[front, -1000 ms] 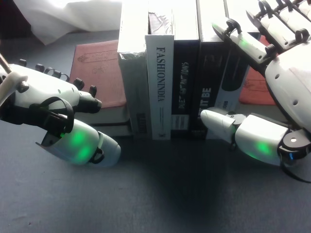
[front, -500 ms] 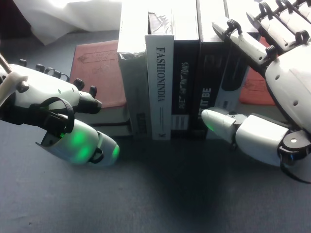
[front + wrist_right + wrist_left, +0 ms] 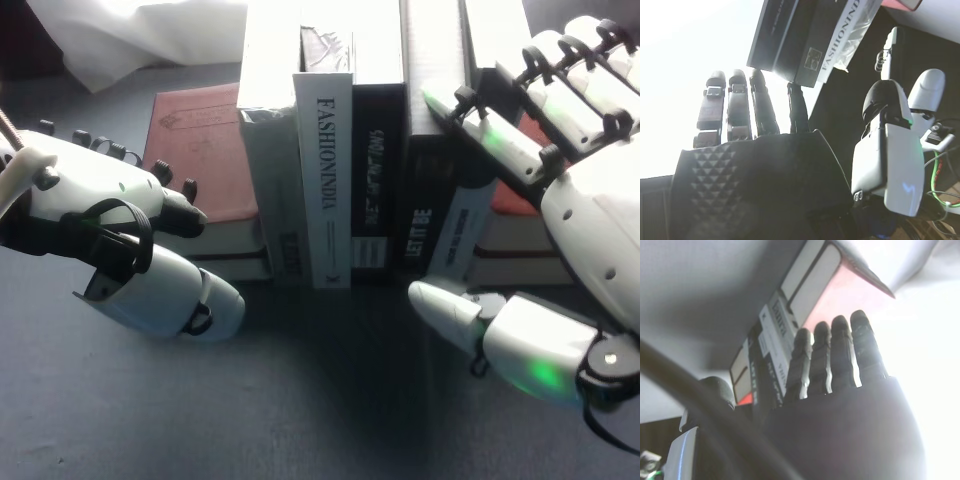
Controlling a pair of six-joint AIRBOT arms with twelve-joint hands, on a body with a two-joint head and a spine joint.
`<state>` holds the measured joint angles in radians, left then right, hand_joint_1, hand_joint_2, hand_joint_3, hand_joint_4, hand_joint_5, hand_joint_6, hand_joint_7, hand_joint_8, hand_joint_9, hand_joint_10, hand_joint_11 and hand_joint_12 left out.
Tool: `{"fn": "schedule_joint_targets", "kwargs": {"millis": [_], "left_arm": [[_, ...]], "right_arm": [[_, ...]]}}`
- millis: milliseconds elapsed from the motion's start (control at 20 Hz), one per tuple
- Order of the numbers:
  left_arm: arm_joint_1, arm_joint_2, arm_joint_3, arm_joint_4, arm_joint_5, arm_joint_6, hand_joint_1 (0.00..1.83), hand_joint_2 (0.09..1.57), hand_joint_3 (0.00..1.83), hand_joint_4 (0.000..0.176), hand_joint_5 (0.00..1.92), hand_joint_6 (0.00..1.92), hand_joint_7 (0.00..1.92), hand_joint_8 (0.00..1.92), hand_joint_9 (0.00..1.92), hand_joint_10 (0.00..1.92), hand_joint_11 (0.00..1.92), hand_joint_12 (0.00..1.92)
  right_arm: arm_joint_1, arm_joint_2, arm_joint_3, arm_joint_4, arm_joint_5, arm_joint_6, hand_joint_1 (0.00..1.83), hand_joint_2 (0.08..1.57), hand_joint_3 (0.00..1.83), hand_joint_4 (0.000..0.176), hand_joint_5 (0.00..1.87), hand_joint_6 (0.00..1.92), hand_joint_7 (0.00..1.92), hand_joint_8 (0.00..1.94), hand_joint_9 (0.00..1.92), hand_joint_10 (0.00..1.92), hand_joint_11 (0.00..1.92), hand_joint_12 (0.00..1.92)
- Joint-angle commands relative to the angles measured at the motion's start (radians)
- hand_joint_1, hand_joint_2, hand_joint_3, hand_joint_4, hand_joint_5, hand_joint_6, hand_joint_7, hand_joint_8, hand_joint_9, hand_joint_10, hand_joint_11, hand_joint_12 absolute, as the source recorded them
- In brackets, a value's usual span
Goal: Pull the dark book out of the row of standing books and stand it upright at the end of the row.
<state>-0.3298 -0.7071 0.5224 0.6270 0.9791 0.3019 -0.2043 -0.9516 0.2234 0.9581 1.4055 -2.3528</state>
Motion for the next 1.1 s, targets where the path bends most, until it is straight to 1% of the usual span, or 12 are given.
{"fn": "schedule_joint_targets", "kwargs": {"millis": [0,100,400,650,750,850,1050], "left_arm": [[-0.012,0.009,0.001,0.053,-0.033,0.002,0.00,1.23,0.00,0.000,0.09,0.00,0.07,0.00,0.02,0.00,0.01,0.01],[-0.012,0.009,0.001,0.053,-0.033,0.002,0.00,1.23,0.00,0.000,0.10,0.00,0.08,0.00,0.03,0.00,0.02,0.01],[-0.012,0.009,0.001,0.050,-0.033,0.002,0.00,1.24,0.00,0.000,0.13,0.01,0.10,0.01,0.06,0.01,0.05,0.03],[-0.012,0.009,0.001,0.052,-0.033,0.002,0.00,1.25,0.01,0.000,0.06,0.00,0.04,0.00,0.00,0.00,0.00,0.00],[-0.012,0.009,0.001,0.054,-0.033,0.002,0.00,1.24,0.00,0.000,0.08,0.01,0.06,0.01,0.02,0.01,0.01,0.01],[-0.012,0.009,0.001,0.053,-0.033,0.002,0.00,1.24,0.00,0.000,0.13,0.01,0.09,0.00,0.05,0.00,0.04,0.02],[-0.012,0.009,0.001,0.053,-0.033,0.003,0.00,1.25,0.00,0.000,0.10,0.00,0.06,0.00,0.03,0.00,0.02,0.01]], "right_arm": [[0.002,0.010,-0.013,-0.064,0.044,-0.006,0.00,1.05,0.01,0.000,0.00,0.00,0.00,0.00,0.00,0.00,0.00,0.00],[0.002,0.010,-0.013,-0.064,0.044,-0.006,0.00,1.06,0.01,0.000,0.00,0.00,0.00,0.00,0.00,0.00,0.00,0.00],[-0.030,0.011,-0.055,-0.064,0.058,-0.031,0.00,1.05,0.00,0.000,0.00,0.00,0.00,0.00,0.00,0.00,0.00,0.00],[-0.074,0.016,-0.098,-0.064,0.066,-0.041,0.00,1.05,0.00,0.000,0.00,0.00,0.00,0.00,0.00,0.00,0.00,0.00],[-0.093,0.019,-0.118,-0.064,0.067,-0.045,0.00,1.04,0.00,0.000,0.00,0.00,0.00,0.00,0.00,0.00,0.00,0.00],[-0.116,0.024,-0.141,-0.064,0.066,-0.045,0.00,1.05,0.00,0.000,0.00,0.00,0.00,0.00,0.00,0.00,0.00,0.00],[-0.161,0.033,-0.174,-0.063,0.065,-0.045,0.00,1.06,0.01,0.000,0.00,0.00,0.00,0.00,0.00,0.00,0.00,0.00]]}}
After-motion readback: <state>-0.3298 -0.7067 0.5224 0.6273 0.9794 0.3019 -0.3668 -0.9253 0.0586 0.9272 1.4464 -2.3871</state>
